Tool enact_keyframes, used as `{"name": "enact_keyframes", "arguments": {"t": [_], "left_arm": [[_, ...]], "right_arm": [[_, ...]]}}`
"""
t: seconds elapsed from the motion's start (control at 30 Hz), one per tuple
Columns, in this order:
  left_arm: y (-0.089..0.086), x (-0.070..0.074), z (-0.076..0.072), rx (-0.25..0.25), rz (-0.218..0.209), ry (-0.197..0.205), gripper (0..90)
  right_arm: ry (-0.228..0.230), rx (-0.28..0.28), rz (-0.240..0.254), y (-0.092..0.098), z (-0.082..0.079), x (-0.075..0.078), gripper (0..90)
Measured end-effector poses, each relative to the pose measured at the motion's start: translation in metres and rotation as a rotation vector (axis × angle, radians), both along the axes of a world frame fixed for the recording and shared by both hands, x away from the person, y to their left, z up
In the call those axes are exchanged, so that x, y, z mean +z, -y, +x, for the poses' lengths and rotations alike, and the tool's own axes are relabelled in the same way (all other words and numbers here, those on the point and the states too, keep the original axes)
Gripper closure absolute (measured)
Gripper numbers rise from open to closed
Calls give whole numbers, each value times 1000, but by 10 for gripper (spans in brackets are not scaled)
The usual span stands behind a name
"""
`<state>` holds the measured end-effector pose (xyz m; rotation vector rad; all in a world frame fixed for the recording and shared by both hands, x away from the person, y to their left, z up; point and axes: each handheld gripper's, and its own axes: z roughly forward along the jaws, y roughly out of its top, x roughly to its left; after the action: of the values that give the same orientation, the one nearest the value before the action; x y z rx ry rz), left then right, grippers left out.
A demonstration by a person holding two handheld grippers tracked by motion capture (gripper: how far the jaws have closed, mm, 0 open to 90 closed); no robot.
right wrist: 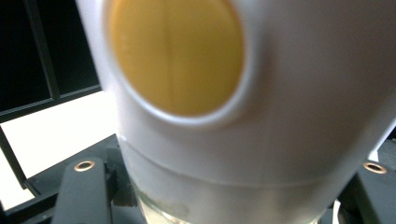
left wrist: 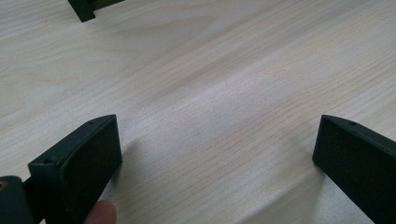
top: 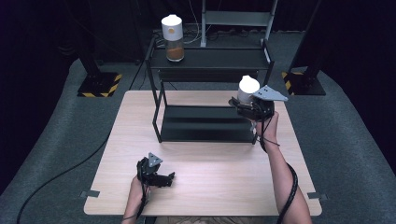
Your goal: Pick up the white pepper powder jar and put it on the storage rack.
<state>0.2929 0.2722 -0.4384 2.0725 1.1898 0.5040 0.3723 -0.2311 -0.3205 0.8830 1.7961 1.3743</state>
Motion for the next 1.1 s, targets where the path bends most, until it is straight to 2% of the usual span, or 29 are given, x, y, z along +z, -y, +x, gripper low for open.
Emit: {"name": "enact_keyframes", "arguments": {"t": [0.4,0.7,1.1], "left_arm": [[0,0,0,0,0,0,5],[0,0,0,0,0,0,6],[0,0,0,0,0,0,5]], "right_arm": [[13,8,-6,-2,3,14,303],[18,8,13,1,4,20,303],[40,6,30,5,4,35,303]]}}
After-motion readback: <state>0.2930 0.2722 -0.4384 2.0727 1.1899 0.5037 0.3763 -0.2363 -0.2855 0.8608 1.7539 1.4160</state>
